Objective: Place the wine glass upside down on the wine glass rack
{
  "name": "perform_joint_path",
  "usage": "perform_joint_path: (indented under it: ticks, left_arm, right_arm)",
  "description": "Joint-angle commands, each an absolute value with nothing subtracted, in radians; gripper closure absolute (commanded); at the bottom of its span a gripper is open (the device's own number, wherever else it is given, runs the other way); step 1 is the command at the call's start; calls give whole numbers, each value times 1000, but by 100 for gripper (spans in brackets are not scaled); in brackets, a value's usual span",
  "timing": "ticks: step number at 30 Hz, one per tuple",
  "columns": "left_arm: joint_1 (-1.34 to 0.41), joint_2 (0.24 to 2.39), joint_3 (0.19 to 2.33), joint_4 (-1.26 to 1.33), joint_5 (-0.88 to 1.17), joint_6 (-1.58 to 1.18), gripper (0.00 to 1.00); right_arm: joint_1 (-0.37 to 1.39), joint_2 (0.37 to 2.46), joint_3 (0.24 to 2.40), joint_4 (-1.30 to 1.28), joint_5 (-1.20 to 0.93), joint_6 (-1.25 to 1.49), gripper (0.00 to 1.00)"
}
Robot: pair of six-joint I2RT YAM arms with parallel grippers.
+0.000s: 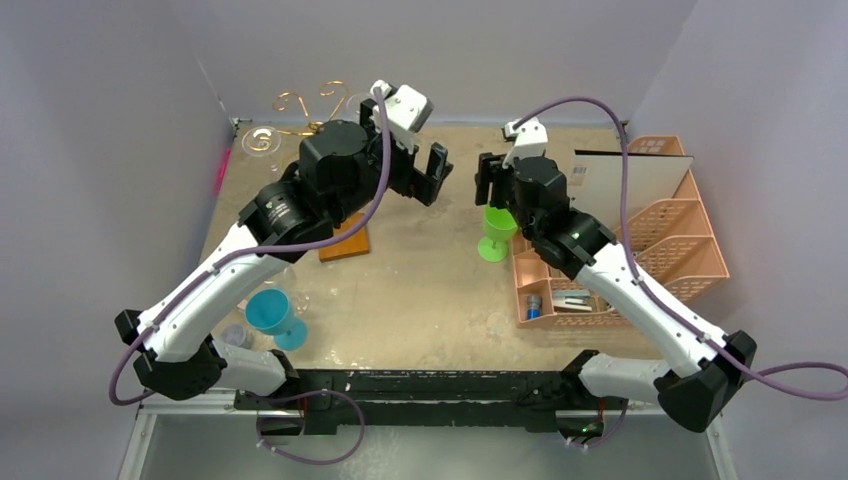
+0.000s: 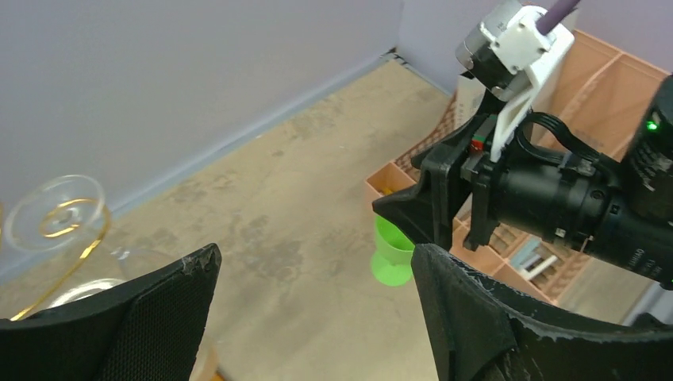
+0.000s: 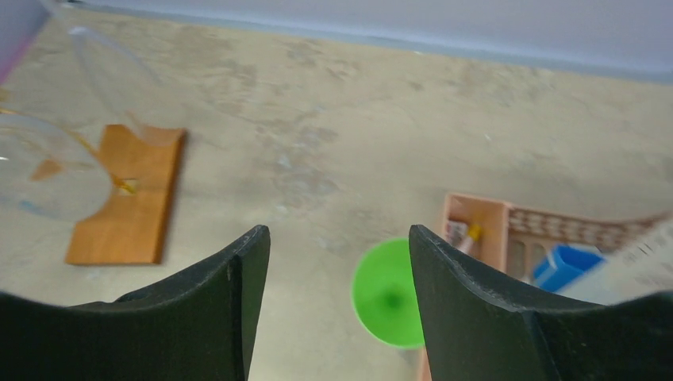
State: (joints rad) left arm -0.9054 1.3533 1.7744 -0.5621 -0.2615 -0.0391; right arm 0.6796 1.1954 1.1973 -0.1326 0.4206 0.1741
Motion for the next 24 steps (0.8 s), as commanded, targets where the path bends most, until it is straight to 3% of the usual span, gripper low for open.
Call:
perform_joint_path:
  ticks: [1,11,14,21,24]
  left_arm:
    - [-905,1320,1723,-466,-144,-133,11]
    - [-905,1375,1601,-376,-206,-306,15]
    - [-905,1441,1647,-429,-264,-375,16]
    - [-891,1680,1847,-609,-178,-386,10]
    - [-856,1771,1911,-634,-125,-423,13]
  right_arm:
    - [663,1137,1266,-338,574,246,33]
    - [649,994,1338,-408,777,264,35]
    - [649,931,1299,-307,775,237,37]
    - [650,855,1273,-234,791,227,39]
    - [649,812,1254,-208,806,200,39]
